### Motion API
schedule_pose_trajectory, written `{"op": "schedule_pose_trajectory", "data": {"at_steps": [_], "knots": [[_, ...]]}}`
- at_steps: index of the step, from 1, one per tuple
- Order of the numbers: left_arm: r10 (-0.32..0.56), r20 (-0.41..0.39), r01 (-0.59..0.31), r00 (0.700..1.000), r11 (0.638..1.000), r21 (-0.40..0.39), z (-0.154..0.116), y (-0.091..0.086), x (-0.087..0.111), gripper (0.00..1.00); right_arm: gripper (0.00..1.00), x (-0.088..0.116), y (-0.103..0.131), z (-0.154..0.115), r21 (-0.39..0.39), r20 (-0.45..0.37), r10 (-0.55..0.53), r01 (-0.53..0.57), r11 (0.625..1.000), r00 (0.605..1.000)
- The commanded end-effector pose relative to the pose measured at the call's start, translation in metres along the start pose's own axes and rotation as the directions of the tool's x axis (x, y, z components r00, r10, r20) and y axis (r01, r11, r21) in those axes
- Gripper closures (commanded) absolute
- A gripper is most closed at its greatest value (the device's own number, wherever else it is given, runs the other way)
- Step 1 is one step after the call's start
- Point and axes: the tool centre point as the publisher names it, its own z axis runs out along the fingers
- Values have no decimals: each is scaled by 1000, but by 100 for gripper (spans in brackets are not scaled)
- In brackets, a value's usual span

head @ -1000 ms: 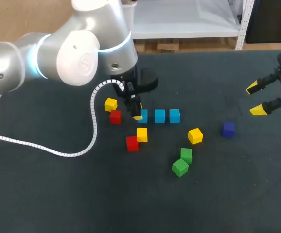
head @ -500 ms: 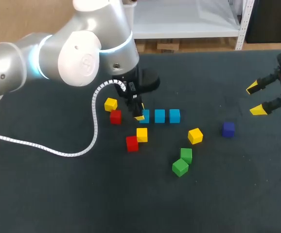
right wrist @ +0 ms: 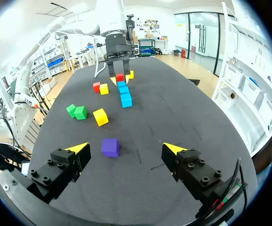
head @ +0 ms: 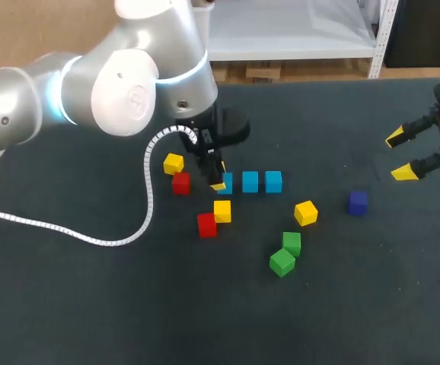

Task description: Place the blue cubes, place green cubes on the blue cubes, place the yellow cubes on the green cubes, then place the red cubes on the yellow cubes, and place purple cube on the red cubes.

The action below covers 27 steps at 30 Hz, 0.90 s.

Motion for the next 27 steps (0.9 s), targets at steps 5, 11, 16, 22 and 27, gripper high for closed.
{"op": "schedule_pose_trajectory", "data": {"at_steps": [5,11,16,22,27], "knots": [[1,0,-1,1000,1000,3,2,2,-2,66,0,0,0,0,0,2,-1,1,1000,1000],[-1,0,1,1000,1000,0,3,5,-4,78,0,0,0,0,0,2,-1,1,1000,1000],[-4,0,4,1000,1000,0,2,5,-4,67,0,0,0,0,0,2,-1,1,1000,1000],[-4,-3,4,1000,1000,19,1,0,-3,0,0,0,0,0,0,2,-1,1,1000,1000],[7,25,-7,1000,1000,3,-19,-6,3,0,0,0,0,0,0,2,-1,1,1000,1000]]}}
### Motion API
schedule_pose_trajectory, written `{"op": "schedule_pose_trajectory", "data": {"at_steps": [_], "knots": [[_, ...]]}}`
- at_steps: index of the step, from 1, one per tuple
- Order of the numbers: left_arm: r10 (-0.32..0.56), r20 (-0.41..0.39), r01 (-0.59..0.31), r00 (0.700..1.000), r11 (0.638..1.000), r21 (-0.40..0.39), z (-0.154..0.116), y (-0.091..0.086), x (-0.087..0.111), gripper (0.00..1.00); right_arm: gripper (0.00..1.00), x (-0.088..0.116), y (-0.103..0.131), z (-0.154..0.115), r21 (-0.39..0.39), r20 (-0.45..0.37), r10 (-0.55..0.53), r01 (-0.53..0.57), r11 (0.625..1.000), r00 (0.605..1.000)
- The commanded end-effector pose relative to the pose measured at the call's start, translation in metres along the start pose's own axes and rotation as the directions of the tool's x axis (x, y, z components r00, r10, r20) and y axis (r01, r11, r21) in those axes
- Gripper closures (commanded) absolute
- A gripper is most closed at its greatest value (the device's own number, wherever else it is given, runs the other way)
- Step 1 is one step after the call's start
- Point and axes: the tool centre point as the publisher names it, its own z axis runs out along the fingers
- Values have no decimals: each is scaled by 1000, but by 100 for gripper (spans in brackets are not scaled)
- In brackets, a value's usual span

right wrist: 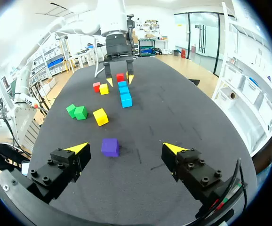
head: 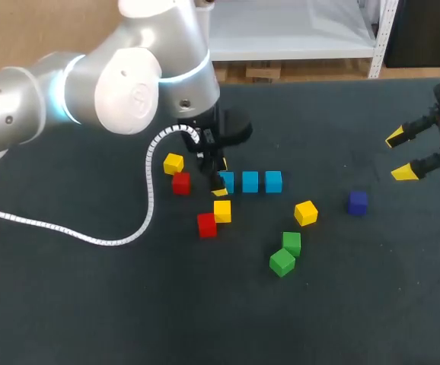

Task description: Place the blue cubes, place green cubes on the blue cubes, place the yellow cubes on the green cubes, then place the red cubes on the yellow cubes, and place purple cube on the red cubes.

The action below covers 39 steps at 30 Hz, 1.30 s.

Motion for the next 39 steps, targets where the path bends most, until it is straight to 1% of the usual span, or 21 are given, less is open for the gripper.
{"op": "schedule_pose_trajectory", "data": {"at_steps": [1,5,9,10,12,14,18,21,22,23,27,31,35,37,39], "knots": [[28,28,-28,999,999,-27,-26,-8,7,0,0,0,0,0,0,2,-1,1,1000,1000],[66,54,-63,996,997,-43,-55,-21,14,0,0,0,0,0,0,2,-1,1,1000,1000],[87,90,-86,992,996,-15,-74,-37,25,0,0,0,0,0,0,2,-1,1,1000,1000],[97,122,-97,988,995,-9,-78,-40,29,0,0,0,0,0,0,2,-1,1,1000,1000],[108,128,-108,986,994,-6,-87,-44,38,0,0,0,0,0,0,2,-1,1,1000,1000],[102,137,-103,985,995,5,-95,-45,52,0,0,0,0,0,0,2,-1,1,1000,1000],[38,170,-40,985,999,9,-111,-42,83,0,0,0,0,0,0,2,-1,1,1000,1000],[17,202,-19,979,1000,10,-124,-40,102,0,0,0,0,0,0,2,-1,1,1000,1000],[23,200,-25,980,1000,5,-127,-40,106,0,0,0,0,0,0,2,-1,1,1000,1000],[17,220,-18,975,1000,4,-130,-40,111,0,0,0,0,0,0,2,-1,1,1000,1000],[17,235,-19,972,1000,7,-136,-39,127,0,0,0,0,0,0,2,-1,1,1000,1000],[-23,272,16,962,999,27,-137,-38,143,0,0,0,0,0,0,2,-1,1,1000,1000],[-38,281,31,959,999,30,-140,-40,152,0,0,0,0,0,0,2,-1,1,1000,1000],[-63,308,56,949,998,33,-142,-39,157,0,0,0,0,0,0,2,-1,1,1000,1000],[-70,310,67,948,998,23,-145,-38,161,0,0,0,0,0,0,2,-1,1,1000,1000]]}}
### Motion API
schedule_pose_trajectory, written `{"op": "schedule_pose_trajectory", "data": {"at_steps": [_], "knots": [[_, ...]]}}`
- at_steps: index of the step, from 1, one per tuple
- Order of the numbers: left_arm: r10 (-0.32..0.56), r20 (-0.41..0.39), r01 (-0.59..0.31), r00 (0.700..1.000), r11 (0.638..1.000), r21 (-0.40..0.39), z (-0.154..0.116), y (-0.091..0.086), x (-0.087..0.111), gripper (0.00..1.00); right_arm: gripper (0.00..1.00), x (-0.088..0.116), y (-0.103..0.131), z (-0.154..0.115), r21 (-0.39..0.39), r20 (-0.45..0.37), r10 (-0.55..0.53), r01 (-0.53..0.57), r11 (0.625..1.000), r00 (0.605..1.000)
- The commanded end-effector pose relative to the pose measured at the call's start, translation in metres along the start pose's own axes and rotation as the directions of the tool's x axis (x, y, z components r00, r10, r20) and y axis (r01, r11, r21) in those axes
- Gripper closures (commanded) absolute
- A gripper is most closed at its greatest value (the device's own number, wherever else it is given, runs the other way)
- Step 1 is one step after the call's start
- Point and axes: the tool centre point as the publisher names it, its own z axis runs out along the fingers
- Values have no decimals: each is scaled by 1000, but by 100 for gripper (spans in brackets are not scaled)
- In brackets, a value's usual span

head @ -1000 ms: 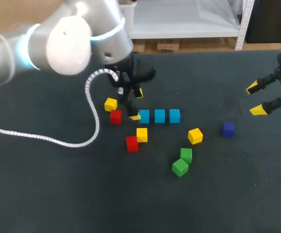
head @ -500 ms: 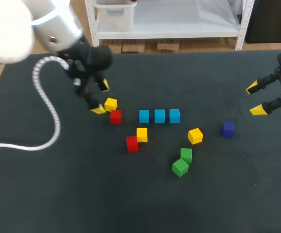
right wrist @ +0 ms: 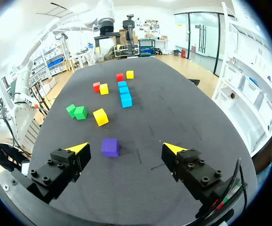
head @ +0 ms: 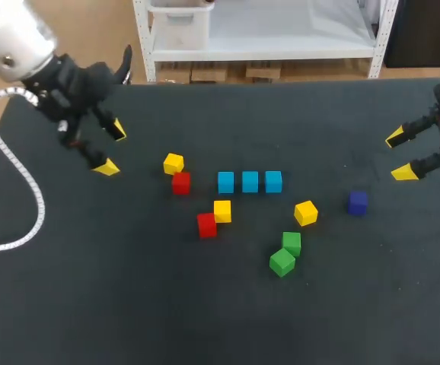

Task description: Place the blue cubes, place green cubes on the blue cubes, place the yellow cubes on the green cubes, then place the red cubes on the yellow cubes, and place purple cube on the red cubes.

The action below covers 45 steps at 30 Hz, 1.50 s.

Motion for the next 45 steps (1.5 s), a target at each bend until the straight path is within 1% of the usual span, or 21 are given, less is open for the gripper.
{"op": "schedule_pose_trajectory", "data": {"at_steps": [1,3,5,6,23,25,26,27,29,31,32,34,35,36,37,39,41,42,44,45], "knots": [[-12,81,13,997,1000,-18,-8,-3,11,0,0,0,0,0,0,2,-1,1,1000,1000],[-7,81,9,997,1000,-25,-13,-2,11,0,0,0,0,0,0,2,-1,1,1000,1000],[-1,114,4,994,1000,-24,-18,0,12,0,0,0,0,0,0,2,-1,1,1000,1000],[22,91,-21,996,1000,-10,-22,0,11,0,0,0,0,0,0,2,-1,1,1000,1000],[22,91,-21,996,1000,-10,-22,0,11,0,0,0,0,0,0,2,-1,1,1000,1000],[22,91,-21,996,1000,-10,-22,0,11,0,0,-15,-7,1,-83,-32,-115,112,990,993],[22,91,-21,996,1000,-10,-22,0,11,0,0,-24,-9,5,-119,-76,-162,152,981,984],[22,91,-21,996,1000,-10,-22,0,11,0,0,-31,-10,8,-166,-97,-224,206,964,970],[22,91,-21,996,1000,-10,-22,0,11,0,0,-45,-8,18,-283,-112,-347,305,909,931],[22,91,-21,996,1000,-10,-22,0,11,0,0,-55,-3,27,-382,-121,-454,380,842,883],[22,91,-21,996,1000,-10,-22,0,11,0,0,-59,1,32,-439,-121,-509,414,797,852],[22,91,-21,996,1000,-10,-22,0,11,0,0,-65,9,38,-521,-96,-603,476,709,792],[22,91,-21,996,1000,-10,-22,0,11,0,0,-67,14,41,-572,-97,-651,493,655,753],[22,91,-21,996,1000,-10,-22,0,11,0,0,-69,18,44,-607,-80,-688,512,607,721],[22,91,-21,996,1000,-10,-22,0,11,0,0,-69,22,46,-644,-47,-723,533,549,689],[22,91,-21,996,1000,-10,-22,0,11,0,0,-70,26,48,-690,-2,-773,559,460,634],[22,91,-21,996,1000,-10,-22,0,11,0,0,-71,29,49,-720,58,-812,588,369,581],[22,91,-21,996,1000,-10,-22,0,11,0,0,-71,30,49,-728,82,-826,599,332,558],[22,91,-21,996,1000,-10,-22,0,11,0,0,-71,33,51,-740,127,-861,625,248,492],[22,91,-21,996,1000,-10,-22,0,11,0,0,-71,34,52,-737,143,-875,639,218,463]]}}
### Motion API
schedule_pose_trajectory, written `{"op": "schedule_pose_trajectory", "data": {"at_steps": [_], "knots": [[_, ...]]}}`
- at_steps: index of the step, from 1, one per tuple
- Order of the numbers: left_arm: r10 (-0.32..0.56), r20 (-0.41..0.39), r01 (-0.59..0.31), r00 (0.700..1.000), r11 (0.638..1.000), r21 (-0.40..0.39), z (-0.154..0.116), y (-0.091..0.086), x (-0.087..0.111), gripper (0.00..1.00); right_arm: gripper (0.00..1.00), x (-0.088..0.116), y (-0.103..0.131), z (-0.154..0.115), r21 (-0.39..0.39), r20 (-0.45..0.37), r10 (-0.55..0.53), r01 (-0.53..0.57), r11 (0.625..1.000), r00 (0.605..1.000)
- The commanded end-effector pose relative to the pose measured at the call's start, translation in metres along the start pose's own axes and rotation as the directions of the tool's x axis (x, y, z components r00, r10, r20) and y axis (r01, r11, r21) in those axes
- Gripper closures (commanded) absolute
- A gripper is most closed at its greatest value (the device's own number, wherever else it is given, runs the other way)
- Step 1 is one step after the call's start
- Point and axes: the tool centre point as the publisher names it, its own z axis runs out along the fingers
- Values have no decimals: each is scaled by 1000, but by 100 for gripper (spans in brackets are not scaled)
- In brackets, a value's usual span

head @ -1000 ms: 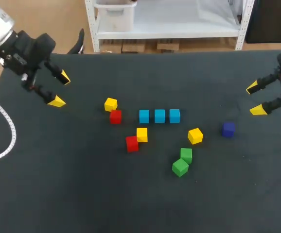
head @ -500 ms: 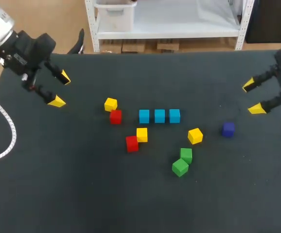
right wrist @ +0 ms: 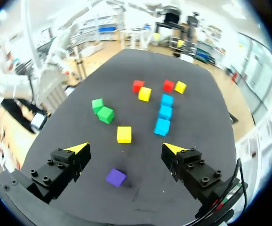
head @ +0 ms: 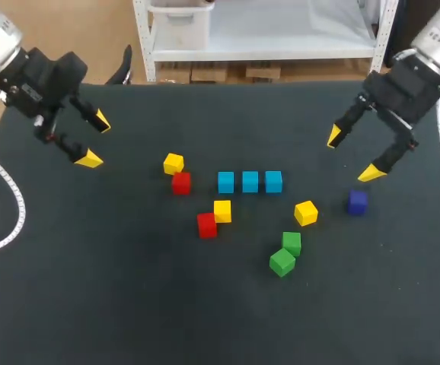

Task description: Place the blue cubes, place green cubes on the blue cubes, place the yellow cubes on the green cubes, then place the red cubes on the yellow cubes, and place purple cube on the red cubes.

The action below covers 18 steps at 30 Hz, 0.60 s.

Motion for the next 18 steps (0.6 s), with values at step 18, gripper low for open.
{"op": "schedule_pose_trajectory", "data": {"at_steps": [18], "knots": [[3,3,-3,1000,1000,-2,0,0,1,0,0,-28,10,65,-528,216,-903,823,211,371]]}}
